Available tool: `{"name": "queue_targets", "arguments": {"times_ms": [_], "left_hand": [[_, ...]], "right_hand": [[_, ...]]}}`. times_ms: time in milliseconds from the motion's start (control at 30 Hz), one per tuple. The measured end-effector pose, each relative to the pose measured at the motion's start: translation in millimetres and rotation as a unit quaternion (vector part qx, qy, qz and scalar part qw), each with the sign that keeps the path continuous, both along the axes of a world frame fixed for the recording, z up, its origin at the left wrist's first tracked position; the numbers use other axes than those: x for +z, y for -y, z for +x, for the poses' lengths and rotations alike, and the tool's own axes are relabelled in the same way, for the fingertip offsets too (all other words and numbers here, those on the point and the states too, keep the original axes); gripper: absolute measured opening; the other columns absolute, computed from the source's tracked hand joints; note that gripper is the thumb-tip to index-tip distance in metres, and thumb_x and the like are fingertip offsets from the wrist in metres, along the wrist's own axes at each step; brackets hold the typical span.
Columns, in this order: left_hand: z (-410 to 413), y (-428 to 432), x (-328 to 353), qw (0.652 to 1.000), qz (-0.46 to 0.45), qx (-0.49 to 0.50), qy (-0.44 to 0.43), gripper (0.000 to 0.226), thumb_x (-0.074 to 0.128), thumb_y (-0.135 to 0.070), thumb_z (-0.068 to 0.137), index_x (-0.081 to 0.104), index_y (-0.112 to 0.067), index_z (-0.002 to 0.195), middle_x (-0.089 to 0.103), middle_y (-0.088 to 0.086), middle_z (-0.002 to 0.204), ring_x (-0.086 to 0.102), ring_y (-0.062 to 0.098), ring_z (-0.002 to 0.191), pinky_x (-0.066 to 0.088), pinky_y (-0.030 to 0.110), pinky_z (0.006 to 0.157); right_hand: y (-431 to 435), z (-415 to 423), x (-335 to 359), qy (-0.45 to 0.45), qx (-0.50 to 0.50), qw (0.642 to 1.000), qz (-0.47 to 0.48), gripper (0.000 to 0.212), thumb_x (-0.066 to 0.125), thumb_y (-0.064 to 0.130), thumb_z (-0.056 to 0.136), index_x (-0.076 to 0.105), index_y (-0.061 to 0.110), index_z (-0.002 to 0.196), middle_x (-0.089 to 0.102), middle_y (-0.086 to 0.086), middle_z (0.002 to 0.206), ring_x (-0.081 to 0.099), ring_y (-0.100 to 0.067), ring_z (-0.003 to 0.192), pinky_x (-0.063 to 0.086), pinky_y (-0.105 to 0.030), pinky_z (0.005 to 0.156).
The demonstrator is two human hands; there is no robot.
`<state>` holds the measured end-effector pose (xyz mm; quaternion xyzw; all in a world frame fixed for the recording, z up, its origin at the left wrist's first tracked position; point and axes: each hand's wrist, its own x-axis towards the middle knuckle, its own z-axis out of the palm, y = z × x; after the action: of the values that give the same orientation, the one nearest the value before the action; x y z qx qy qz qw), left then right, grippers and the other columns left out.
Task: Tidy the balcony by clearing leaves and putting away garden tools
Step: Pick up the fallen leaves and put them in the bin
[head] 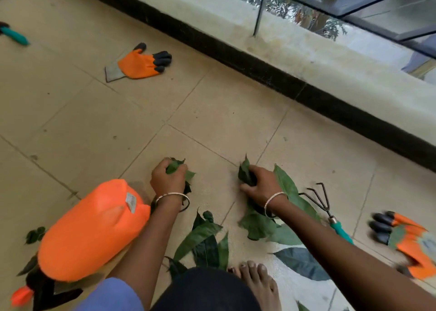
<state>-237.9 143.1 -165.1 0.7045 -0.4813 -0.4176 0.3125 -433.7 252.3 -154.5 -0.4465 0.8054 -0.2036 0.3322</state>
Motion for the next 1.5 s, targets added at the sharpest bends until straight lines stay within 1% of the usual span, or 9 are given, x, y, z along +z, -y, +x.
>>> {"name": "queue_targets", "arguments": {"times_ms": [267,333,467,567,767,933,1033,1233,1500], "left_hand": [[-52,22,73,0.949,0.079,0.115,-0.284,0.029,0.057,0.002,0.063,0.044,-0.018,0.046,0.041,0.0,0.052,0.036,0.016,0.049,0.028,0.024,0.051],[-60,26,93,0.937,0.12,0.104,-0.312,0.013,0.059,-0.006,0.05,0.052,-0.013,0.059,0.048,0.007,0.067,0.041,0.018,0.051,0.032,0.021,0.05],[-75,27,123,0.902,0.178,0.032,-0.393,0.046,0.057,-0.009,0.051,0.062,-0.005,0.097,0.056,0.005,0.074,0.048,0.011,0.037,0.037,0.011,0.039],[-88,22,134,0.886,0.204,0.015,-0.415,0.014,0.05,-0.004,0.074,0.059,-0.008,0.084,0.061,0.0,0.065,0.052,0.01,0.039,0.04,0.011,0.04],[-94,21,130,0.847,0.227,-0.019,-0.48,0.054,0.036,0.004,0.087,0.069,-0.011,0.047,0.067,0.002,0.061,0.061,0.012,0.047,0.049,0.014,0.05],[-98,25,134,0.83,0.239,-0.028,-0.503,0.051,0.037,0.004,0.086,0.067,-0.012,0.047,0.066,0.003,0.064,0.058,0.012,0.05,0.047,0.016,0.051],[-102,25,150,0.817,0.252,0.009,-0.519,0.037,0.038,0.005,0.083,0.06,-0.01,0.057,0.062,0.005,0.07,0.054,0.015,0.055,0.046,0.02,0.052],[-126,12,226,0.793,0.281,0.031,-0.539,0.033,0.036,0.005,0.081,0.055,-0.011,0.06,0.06,0.003,0.065,0.053,0.016,0.049,0.046,0.019,0.05],[-183,-42,399,0.764,0.327,-0.054,-0.553,0.037,0.037,-0.001,0.074,0.065,-0.014,0.054,0.064,-0.002,0.064,0.059,0.013,0.054,0.046,0.018,0.048]], "right_hand": [[-50,-72,27,0.178,-0.39,0.897,-0.105,0.022,0.043,-0.005,0.082,0.055,0.011,0.092,0.059,-0.021,0.085,0.057,-0.033,0.07,0.048,-0.043,0.062],[-59,-71,30,0.138,-0.373,0.91,-0.114,0.021,0.045,0.001,0.088,0.057,0.015,0.098,0.062,-0.013,0.086,0.059,-0.031,0.075,0.048,-0.039,0.064],[-58,-58,19,0.015,-0.207,0.978,0.003,0.041,0.063,0.038,0.089,0.047,0.017,0.12,0.064,-0.008,0.103,0.064,-0.029,0.089,0.055,-0.042,0.078],[-48,-48,8,-0.068,-0.117,0.981,0.142,0.062,0.071,0.052,0.08,0.037,0.017,0.118,0.064,-0.011,0.104,0.064,-0.032,0.092,0.054,-0.042,0.074],[-37,-51,-2,-0.081,-0.098,0.97,0.206,0.043,0.062,0.048,0.089,0.051,0.012,0.109,0.061,-0.014,0.109,0.06,-0.035,0.099,0.044,-0.036,0.073],[-18,-57,14,0.047,-0.213,0.974,0.06,0.019,0.052,0.029,0.095,0.059,0.011,0.094,0.063,-0.011,0.09,0.06,-0.027,0.077,0.044,-0.031,0.063],[3,-74,59,0.265,-0.405,0.872,-0.07,0.018,0.051,0.019,0.093,0.062,0.009,0.083,0.059,-0.009,0.074,0.05,-0.018,0.057,0.039,-0.028,0.052],[17,-106,179,0.623,-0.538,0.536,-0.189,0.041,0.043,0.014,0.091,0.063,0.003,0.057,0.067,-0.012,0.068,0.066,-0.025,0.07,0.048,-0.029,0.062],[-69,-121,348,0.636,-0.525,0.495,-0.272,0.019,0.039,0.009,0.09,0.039,0.014,0.072,0.042,0.0,0.059,0.034,-0.008,0.038,0.03,-0.017,0.032]]}}
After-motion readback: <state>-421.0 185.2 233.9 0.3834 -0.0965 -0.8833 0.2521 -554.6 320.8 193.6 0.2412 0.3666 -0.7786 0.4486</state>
